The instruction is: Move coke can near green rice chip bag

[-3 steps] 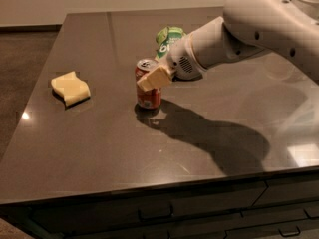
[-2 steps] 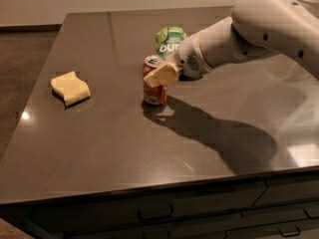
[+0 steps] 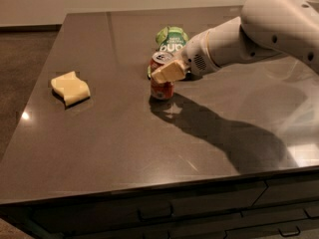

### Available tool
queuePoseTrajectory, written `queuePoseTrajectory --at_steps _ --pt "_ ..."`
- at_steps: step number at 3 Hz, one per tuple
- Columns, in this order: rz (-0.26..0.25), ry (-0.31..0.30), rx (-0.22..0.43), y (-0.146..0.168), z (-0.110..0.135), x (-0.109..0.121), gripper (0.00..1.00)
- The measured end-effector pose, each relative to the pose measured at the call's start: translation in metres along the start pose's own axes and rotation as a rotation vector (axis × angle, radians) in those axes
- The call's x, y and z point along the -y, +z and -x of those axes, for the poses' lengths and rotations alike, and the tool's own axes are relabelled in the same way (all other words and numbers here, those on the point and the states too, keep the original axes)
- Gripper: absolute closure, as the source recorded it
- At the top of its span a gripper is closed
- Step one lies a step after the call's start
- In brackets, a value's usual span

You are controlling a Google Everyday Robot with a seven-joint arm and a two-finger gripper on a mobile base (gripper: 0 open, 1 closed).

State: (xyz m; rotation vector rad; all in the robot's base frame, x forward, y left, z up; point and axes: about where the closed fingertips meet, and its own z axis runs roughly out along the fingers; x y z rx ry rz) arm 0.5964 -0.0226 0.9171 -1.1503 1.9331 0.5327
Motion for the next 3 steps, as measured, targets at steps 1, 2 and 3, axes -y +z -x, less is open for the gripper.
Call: queuePoseTrajectory --at_steps 1,2,3 --pt "-0.01 -0.016 -0.001 -0.0007 -0.0015 0.0026 0.14" --pt "-0.005 -0.027 0.0 0.0006 -0.0039 0.0033 0.0" --pt "-0.005 -0.027 0.0 0.0006 -0.0039 0.0032 0.0"
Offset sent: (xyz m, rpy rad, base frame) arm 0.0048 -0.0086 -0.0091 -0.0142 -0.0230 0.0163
